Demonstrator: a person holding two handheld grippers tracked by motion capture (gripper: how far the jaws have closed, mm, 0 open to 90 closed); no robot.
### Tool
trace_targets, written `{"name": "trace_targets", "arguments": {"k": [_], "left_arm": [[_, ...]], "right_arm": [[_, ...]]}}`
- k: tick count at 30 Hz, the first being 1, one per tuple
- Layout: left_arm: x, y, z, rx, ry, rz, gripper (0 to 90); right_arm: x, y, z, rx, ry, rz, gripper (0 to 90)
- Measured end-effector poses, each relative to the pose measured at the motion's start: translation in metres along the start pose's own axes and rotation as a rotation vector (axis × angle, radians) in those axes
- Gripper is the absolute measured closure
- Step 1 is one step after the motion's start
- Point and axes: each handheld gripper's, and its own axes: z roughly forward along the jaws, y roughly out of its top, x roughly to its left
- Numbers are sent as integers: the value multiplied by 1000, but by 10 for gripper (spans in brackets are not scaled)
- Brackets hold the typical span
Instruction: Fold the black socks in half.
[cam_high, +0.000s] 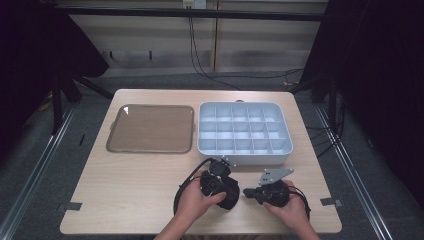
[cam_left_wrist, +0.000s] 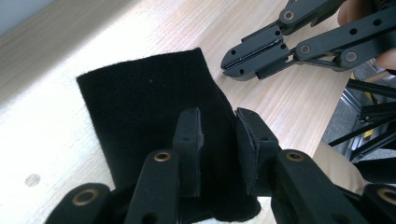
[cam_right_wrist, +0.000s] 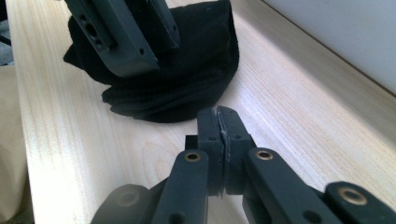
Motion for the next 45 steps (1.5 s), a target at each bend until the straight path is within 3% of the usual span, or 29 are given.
{"name": "trace_targets", "arguments": {"k": [5,19,32,38,40,45], "left_arm": [[1,1,-6,-9,-3,-22,660],[6,1,-17,-27,-6,-57,660],[0,6,-21,-40,-22,-45,683],[1,6,-14,-13,-30,-64,833],[1,6,-10,10,-20,-53,857],[5,3,4,35,-16,-68,876]], "right_arm": [[0,0,1,-1,3,-1,889],[0,1,-1,-10,4,3,887],[0,1,0,-6,6,3,886],[0,1,0,-8,7,4,886],[-1,1,0,-9,5,2,886],[-1,1,0,-6,5,3,887]]}}
